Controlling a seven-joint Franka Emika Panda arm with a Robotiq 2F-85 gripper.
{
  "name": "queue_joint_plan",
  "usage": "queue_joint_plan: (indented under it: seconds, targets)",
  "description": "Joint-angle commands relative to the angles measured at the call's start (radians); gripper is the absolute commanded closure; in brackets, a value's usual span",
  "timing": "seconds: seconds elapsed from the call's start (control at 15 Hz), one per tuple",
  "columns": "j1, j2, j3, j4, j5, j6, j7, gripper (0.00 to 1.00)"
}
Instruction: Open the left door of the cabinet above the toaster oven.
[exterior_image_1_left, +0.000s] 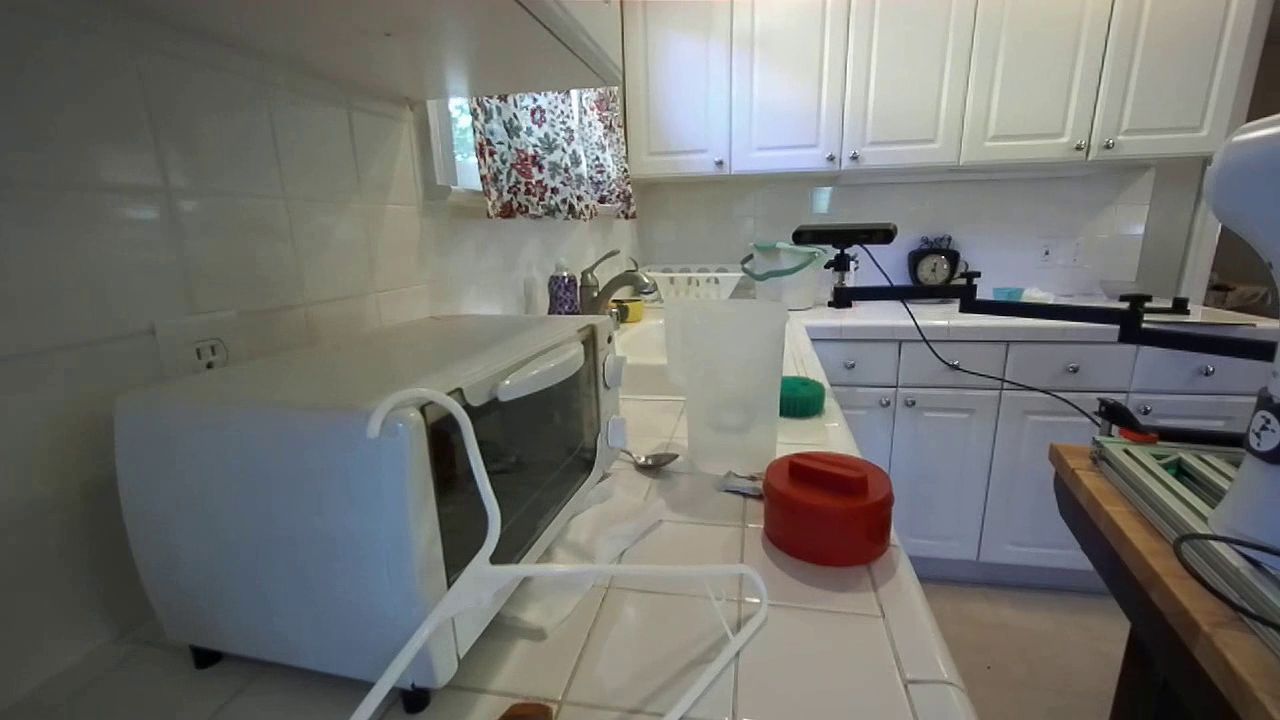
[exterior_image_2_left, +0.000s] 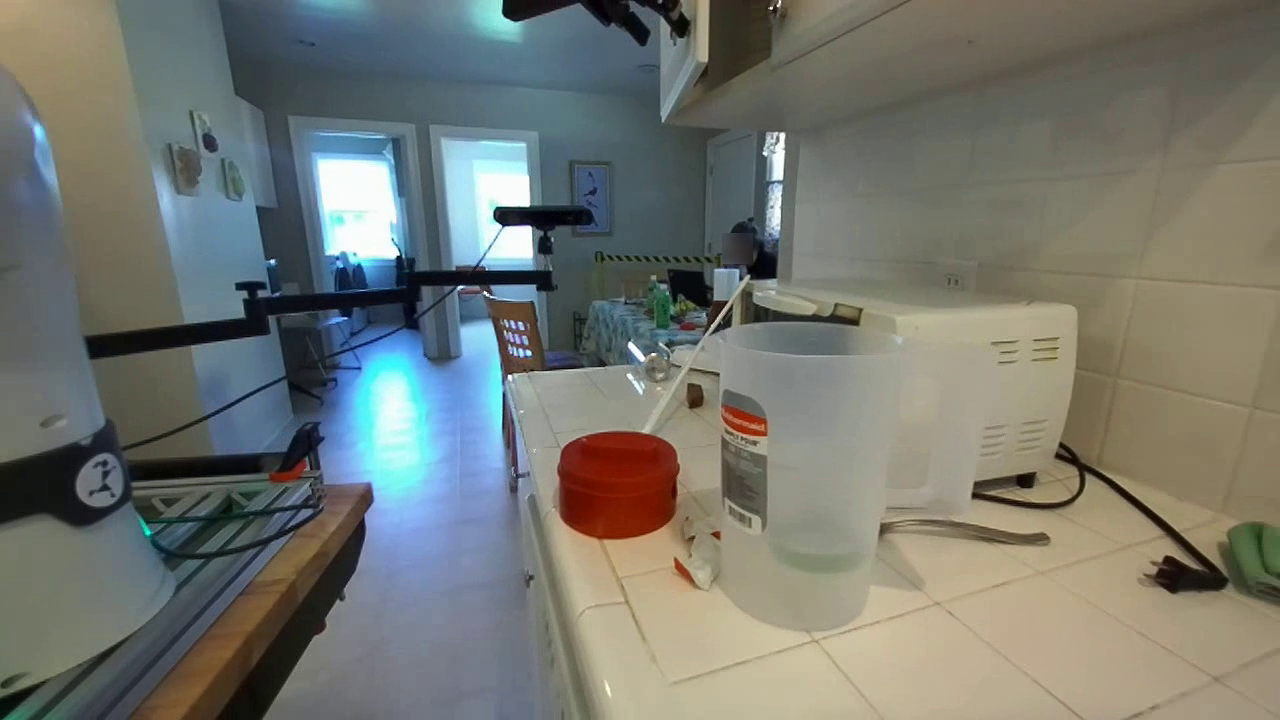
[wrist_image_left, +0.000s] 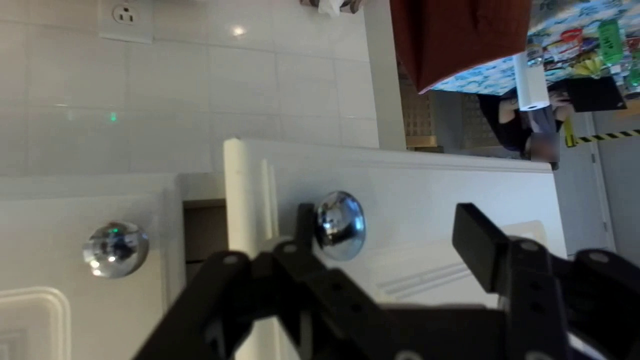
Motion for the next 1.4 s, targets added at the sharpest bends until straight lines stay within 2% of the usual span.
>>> queue_joint_plan:
  seconds: [0.0,0.07,0.13,0.2,1.2,1.33]
  targets:
    - [0.059,0.006,-0.036,0.012,0.023,-0.013,-0.036,0.20]
    - [0.112,0.011,-0.069,0.022,0.042,-0.026,-0.067,0.14]
    - [0.144,0.015,-0.088,0.029,0.050,-0.031,-0.081,0.06]
    - [0.157,0.019,-0.097,0.032,0.054,-0.032,-0.089,0.03]
    - [0.199,0.003,-0.138,0.028,0.069,-0.021,-0.108,0.00]
    - [0.226,-0.006,-0.156,0.026,0.076,-0.023,-0.115,0.28]
